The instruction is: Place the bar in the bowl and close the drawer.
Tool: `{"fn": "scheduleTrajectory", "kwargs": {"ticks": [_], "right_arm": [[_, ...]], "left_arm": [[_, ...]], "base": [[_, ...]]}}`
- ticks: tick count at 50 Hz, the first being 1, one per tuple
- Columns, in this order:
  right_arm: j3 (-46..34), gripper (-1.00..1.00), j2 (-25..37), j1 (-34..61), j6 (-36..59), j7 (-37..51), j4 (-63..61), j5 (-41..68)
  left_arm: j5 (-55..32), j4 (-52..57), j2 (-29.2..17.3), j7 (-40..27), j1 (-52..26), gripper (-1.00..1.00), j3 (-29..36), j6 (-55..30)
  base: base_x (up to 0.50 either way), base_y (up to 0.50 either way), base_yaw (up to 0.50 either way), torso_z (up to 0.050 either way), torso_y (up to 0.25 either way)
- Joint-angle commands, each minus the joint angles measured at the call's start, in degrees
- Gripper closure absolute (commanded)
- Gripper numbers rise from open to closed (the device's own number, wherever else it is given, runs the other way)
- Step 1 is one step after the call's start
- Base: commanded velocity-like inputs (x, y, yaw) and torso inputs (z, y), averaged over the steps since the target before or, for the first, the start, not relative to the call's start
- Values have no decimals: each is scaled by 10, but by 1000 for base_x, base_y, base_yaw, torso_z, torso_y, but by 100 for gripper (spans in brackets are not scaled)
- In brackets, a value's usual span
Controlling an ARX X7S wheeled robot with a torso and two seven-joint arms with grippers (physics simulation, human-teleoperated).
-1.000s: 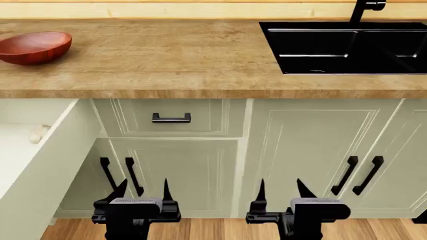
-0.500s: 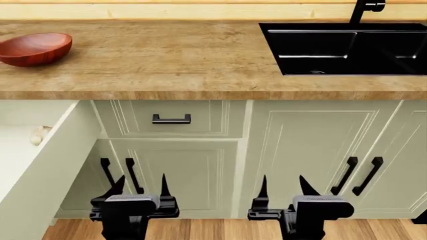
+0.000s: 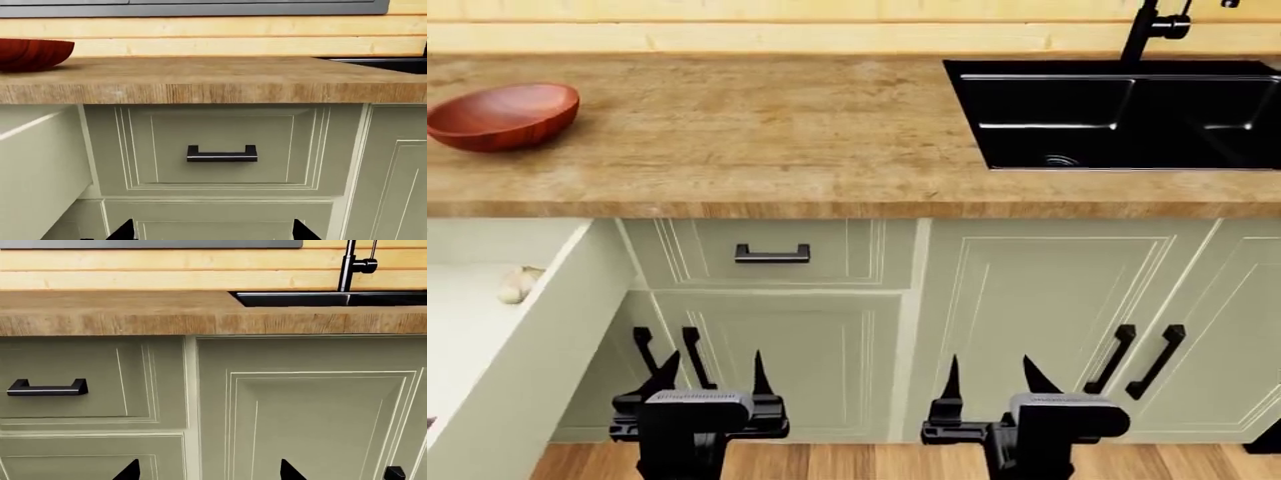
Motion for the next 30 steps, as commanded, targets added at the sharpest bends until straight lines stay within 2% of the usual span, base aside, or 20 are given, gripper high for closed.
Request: {"fn": "scheduleTrajectory", "kwargs": {"ticks": [1,7,12,14,21,30], "right_arm": [[9,-100,4,-7,50,-3,-58,5],[15,-100,45,5,203,-4,-224,24],[37,-100,84,54,371,-4,-369,58],[42,-100,94,79,426,-4,-406,71],[63,-100,105,150,553,3,-477,106],[56,-100,115,164,565,7,-490,105]], "left_arm": [[20,45,-5,8,1,-100,5,-60],[8,212,-43,20,-29,-100,2,-234],[-12,335,-85,42,-103,-100,-10,-419],[-17,365,-98,50,-125,-100,-10,-464],[-28,410,-119,64,-191,-100,-7,-556],[-29,423,-131,69,-219,-100,4,-586]], "base": [[0,0,0,50,0],[0,0,0,50,0],[0,0,0,50,0],[0,0,0,50,0],[0,25,0,50,0],[0,500,0,50,0]]}}
